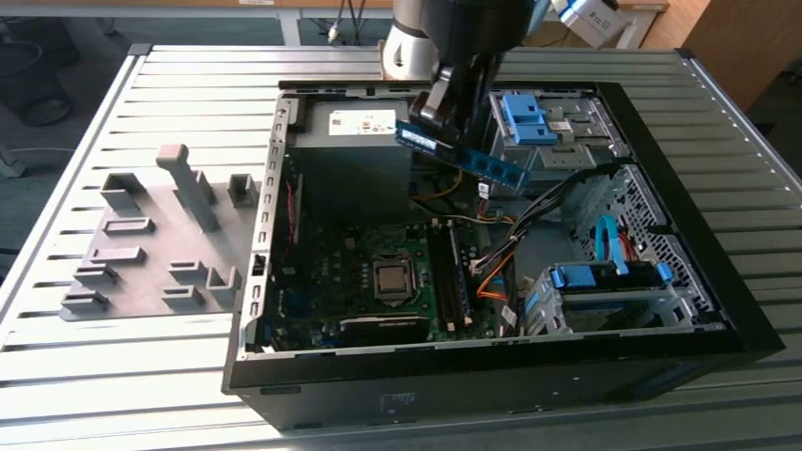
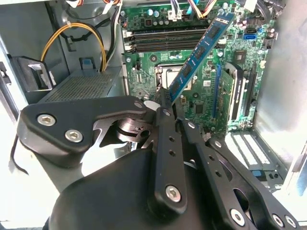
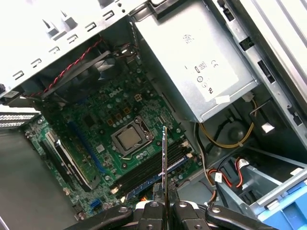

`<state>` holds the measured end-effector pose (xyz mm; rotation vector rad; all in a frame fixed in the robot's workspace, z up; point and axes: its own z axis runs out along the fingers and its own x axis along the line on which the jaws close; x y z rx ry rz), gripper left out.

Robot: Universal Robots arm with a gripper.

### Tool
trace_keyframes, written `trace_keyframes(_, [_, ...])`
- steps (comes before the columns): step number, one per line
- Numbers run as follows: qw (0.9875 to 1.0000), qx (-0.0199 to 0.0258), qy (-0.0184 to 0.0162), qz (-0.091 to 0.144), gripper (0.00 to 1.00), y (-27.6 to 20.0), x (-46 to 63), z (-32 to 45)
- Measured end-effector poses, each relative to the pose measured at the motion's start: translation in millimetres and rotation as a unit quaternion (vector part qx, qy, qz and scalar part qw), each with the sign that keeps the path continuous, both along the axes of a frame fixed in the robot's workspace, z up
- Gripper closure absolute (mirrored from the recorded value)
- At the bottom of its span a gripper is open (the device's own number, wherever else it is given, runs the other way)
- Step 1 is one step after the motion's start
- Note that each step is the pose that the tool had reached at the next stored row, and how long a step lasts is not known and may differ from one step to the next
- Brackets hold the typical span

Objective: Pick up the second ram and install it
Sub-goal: 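Insert the second ram into the second slot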

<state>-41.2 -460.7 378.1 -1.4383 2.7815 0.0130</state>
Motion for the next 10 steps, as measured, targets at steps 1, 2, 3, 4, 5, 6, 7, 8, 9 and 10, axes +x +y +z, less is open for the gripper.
trace_keyframes(1, [1.0000,0.0000,0.0000,-0.003,0.86,0.0,0.0,0.0])
trace_keyframes(2, [1.0000,0.0000,0.0000,-0.006,0.86,0.0,0.0,-0.1])
trace_keyframes(3, [1.0000,0.0000,0.0000,-0.008,0.86,0.0,0.0,-0.1])
trace_keyframes(4, [0.9999,0.0000,0.0000,-0.012,0.86,0.0,0.0,-0.2])
trace_keyframes(5, [0.9998,0.0000,0.0000,-0.018,0.86,0.0,0.0,-0.3])
trace_keyframes(6, [0.9997,0.0001,0.0000,-0.025,0.86,0.0,0.0,-0.5])
trace_keyframes(7, [0.9994,0.0001,0.0000,-0.034,0.86,0.0,0.0,-0.7])
trace_keyframes(8, [0.9991,0.0000,0.0000,-0.043,0.86,0.0,0.0,-0.9])
trace_keyframes(9, [0.9986,0.0000,0.0000,-0.052,0.86,0.0,0.0,-1.1])
trace_keyframes(10, [0.9981,0.0001,0.0000,-0.061,0.86,0.0,0.0,-1.4])
